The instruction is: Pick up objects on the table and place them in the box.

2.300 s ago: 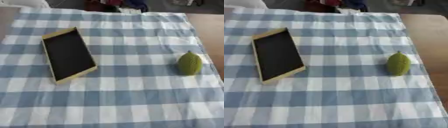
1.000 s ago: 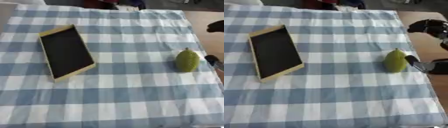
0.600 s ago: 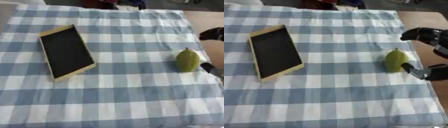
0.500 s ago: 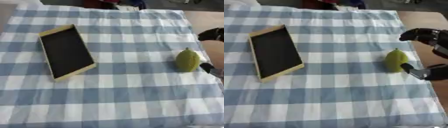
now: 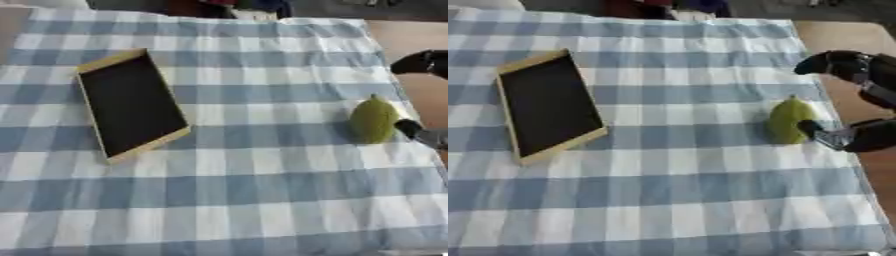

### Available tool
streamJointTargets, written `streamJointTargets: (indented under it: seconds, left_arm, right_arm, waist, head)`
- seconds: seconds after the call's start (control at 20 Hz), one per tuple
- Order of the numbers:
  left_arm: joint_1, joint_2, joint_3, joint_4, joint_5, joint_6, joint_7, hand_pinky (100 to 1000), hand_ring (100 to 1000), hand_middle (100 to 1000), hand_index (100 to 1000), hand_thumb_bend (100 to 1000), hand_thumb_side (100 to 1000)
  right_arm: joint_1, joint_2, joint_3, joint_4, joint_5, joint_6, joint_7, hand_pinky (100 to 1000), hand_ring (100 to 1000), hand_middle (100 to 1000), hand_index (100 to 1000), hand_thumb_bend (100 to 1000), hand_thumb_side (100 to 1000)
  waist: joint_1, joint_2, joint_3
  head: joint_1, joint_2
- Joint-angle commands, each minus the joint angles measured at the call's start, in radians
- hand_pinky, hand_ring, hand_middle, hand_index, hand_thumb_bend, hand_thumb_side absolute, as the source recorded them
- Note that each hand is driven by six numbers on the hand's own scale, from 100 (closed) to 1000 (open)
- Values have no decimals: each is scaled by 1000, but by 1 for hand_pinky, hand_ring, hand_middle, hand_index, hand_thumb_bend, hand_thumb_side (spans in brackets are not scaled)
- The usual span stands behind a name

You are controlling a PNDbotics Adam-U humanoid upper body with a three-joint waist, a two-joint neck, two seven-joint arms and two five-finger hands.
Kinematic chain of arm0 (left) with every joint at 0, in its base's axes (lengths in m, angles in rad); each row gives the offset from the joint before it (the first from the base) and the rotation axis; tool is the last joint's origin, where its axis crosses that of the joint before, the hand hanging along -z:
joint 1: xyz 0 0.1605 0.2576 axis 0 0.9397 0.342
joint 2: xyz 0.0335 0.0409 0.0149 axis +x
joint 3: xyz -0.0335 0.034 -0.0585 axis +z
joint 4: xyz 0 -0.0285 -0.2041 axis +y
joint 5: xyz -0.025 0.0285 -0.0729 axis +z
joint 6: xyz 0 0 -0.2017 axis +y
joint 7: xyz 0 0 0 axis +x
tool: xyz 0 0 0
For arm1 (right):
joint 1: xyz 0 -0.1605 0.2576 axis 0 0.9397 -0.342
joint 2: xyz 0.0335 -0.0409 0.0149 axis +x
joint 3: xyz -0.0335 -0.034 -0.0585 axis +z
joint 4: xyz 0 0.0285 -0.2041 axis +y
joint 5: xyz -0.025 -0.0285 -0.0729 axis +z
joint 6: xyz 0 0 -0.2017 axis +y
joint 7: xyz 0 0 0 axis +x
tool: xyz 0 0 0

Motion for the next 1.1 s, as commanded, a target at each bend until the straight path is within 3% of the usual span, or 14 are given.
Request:
streamJointTargets:
  seconds: [0.05,0.1,0.25,1.1]
  left_arm:
    - [-7,21,1,-18,5,-1,-5,672,510,724,846,106,488]
    - [-8,19,1,-18,6,-1,-6,672,509,724,846,107,485]
    - [-10,17,0,-18,7,-1,-8,672,509,724,846,103,490]
    - [-17,10,-2,-18,13,-3,-14,671,508,724,846,100,491]
  right_arm:
    - [-28,-14,-2,50,-26,-11,48,851,844,858,927,341,352]
    - [-37,-12,0,69,-25,-13,62,852,849,862,939,352,290]
    - [-61,-3,7,119,-16,-15,96,850,851,857,908,370,279]
    - [-134,29,19,325,61,7,118,841,848,848,905,392,276]
  waist:
    - [5,-12,3]
    - [6,-10,5]
    - [7,-7,10]
    - [12,4,28]
  head:
    - [-7,-8]
    - [-8,-8]
    - [-11,-9]
    - [-16,-21]
